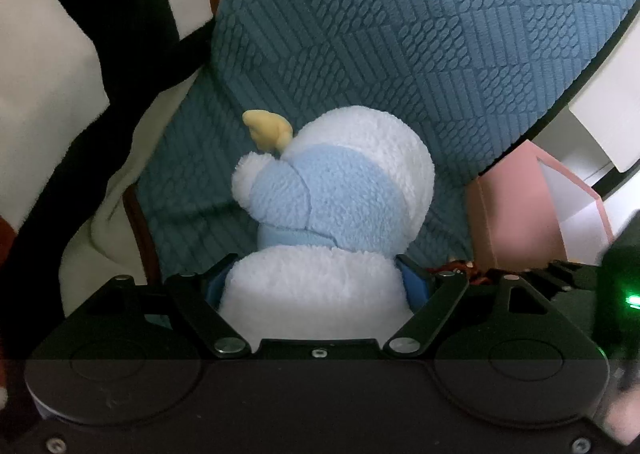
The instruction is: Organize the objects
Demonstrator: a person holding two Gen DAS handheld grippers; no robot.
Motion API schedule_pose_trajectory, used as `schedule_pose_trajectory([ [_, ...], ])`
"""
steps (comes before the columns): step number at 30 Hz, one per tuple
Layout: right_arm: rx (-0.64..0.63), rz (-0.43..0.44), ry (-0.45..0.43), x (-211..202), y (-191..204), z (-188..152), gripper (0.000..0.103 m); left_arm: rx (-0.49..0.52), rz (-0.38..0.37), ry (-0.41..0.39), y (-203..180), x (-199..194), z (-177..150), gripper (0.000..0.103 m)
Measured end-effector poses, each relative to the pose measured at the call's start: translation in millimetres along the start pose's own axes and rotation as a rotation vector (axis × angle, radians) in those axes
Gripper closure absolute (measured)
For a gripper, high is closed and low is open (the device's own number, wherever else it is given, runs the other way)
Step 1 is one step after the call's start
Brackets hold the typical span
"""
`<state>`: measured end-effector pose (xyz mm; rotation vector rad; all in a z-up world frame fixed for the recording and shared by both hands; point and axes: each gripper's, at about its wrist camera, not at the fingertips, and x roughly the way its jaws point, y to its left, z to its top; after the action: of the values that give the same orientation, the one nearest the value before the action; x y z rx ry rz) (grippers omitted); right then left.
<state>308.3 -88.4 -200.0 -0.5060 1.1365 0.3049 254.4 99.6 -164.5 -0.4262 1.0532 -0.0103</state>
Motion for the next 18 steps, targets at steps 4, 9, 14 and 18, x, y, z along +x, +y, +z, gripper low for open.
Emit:
schedule_pose_trajectory([
  [4,-0.080,-0.031,0.056,18.0,4.5,0.1,0.042,-0.007,-0.007,0.005,2.5,0.5,0.7,0.026],
  [9,-0.130,-0.032,0.029,15.1,4.8,-0.1,0.045,-0.023,-0.029,0.001,5.4,-0.4,0.8,0.031],
  [14,-0.107,-0.008,-0.115,-10.6,1.2,-4.3,0.045,-0.026,-0.035,0.007,6.7,1.2,0.8,0.031],
  [18,-0.044,0.045,-0.215,-30.1,-1.0,-12.5,0.045,-0.046,-0.042,0.019,8.2,4.5,1.5,0.023],
])
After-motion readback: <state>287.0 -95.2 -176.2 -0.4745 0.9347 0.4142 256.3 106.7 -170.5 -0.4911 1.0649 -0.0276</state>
